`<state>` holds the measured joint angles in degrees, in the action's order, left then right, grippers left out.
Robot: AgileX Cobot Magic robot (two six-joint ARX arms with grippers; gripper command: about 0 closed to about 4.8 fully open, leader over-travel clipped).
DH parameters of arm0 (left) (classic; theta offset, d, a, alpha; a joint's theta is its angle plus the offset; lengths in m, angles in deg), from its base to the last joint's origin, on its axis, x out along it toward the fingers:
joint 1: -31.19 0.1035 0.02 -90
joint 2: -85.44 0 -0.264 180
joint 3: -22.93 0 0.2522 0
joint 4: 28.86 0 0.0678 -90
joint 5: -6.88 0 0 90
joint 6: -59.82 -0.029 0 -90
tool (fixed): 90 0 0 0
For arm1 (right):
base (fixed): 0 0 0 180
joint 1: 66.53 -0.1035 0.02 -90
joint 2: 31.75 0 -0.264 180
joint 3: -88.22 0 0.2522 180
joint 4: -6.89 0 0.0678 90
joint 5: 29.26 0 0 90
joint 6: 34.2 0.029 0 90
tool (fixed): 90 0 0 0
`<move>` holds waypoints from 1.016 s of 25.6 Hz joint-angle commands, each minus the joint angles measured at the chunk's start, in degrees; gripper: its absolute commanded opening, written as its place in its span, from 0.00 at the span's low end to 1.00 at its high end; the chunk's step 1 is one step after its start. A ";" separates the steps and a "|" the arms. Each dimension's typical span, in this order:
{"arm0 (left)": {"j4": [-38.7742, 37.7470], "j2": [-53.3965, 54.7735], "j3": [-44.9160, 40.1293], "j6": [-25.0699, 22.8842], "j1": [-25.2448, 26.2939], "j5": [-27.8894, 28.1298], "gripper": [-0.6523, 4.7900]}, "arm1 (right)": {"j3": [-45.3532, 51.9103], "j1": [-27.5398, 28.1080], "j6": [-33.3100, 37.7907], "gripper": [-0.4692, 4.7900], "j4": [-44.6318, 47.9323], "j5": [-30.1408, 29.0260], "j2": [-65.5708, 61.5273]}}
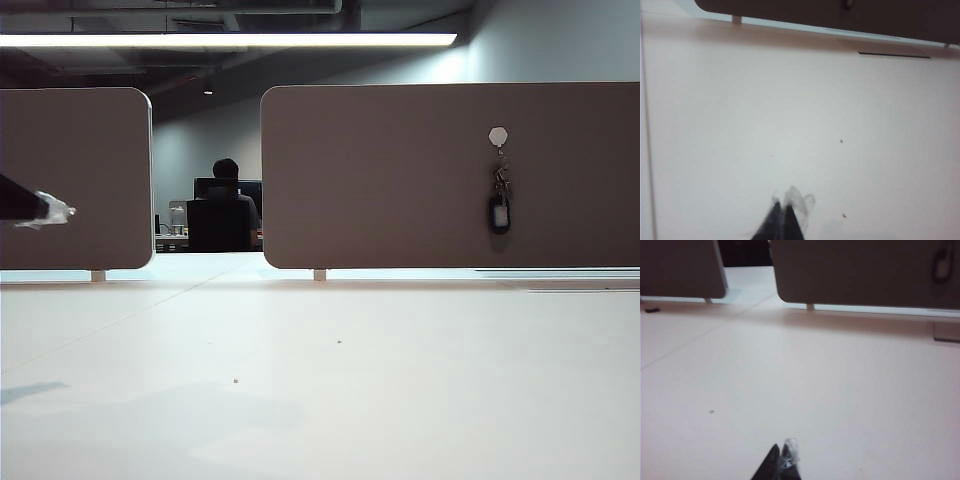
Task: Hang the bunch of keys on the hook.
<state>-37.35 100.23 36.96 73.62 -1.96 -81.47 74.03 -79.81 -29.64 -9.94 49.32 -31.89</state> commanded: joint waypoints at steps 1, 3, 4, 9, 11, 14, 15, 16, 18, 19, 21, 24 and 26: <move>0.52 -1.14 0.15 0.13 5.70 -4.63 0.11 | 0.26 0.15 0.11 0.08 0.20 4.85 0.11; 0.28 -2.27 0.15 0.13 10.69 -6.99 0.11 | 0.26 0.26 0.11 0.08 0.76 6.78 0.11; 0.13 -3.23 0.15 0.13 13.53 -7.28 0.11 | 0.26 0.28 0.11 0.08 0.83 6.88 0.11; -0.46 -11.26 0.15 0.11 25.64 -6.80 0.11 | 0.26 2.47 0.11 0.08 2.29 7.87 0.11; -0.46 -14.19 0.15 0.11 28.96 -6.82 0.11 | 0.26 3.91 0.11 0.08 2.58 7.89 0.11; 0.96 -14.51 0.31 0.11 32.46 -6.84 0.11 | 0.26 6.19 0.15 0.08 3.04 7.89 0.11; 0.96 -14.51 0.28 0.11 33.18 -6.78 0.11 | 0.26 6.93 0.15 0.08 3.30 7.87 0.11; 0.94 -14.51 0.26 0.11 33.57 -6.69 0.11 | 0.26 7.48 0.15 0.08 3.37 7.87 0.11; 0.63 -14.51 0.24 0.11 33.77 -6.82 0.11 | 0.26 8.28 0.09 0.09 3.37 8.04 0.11; 0.48 -14.51 0.24 0.11 33.77 -6.84 0.11 | 0.26 8.68 0.00 0.09 3.39 8.59 0.11; 0.35 -14.51 0.24 0.11 33.77 -6.84 0.11 | 0.26 8.87 -0.04 0.09 3.28 9.01 0.11; 0.37 -14.51 0.24 0.11 33.77 -6.84 0.11 | 0.26 8.68 -0.04 0.09 3.06 8.50 0.11; 0.33 -14.51 0.24 0.11 33.77 -6.84 0.11 | 0.26 8.55 -0.04 0.09 3.10 8.55 0.11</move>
<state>-37.35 85.72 37.05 73.65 31.68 -88.09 74.03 -71.20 -29.69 -7.71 57.95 -31.89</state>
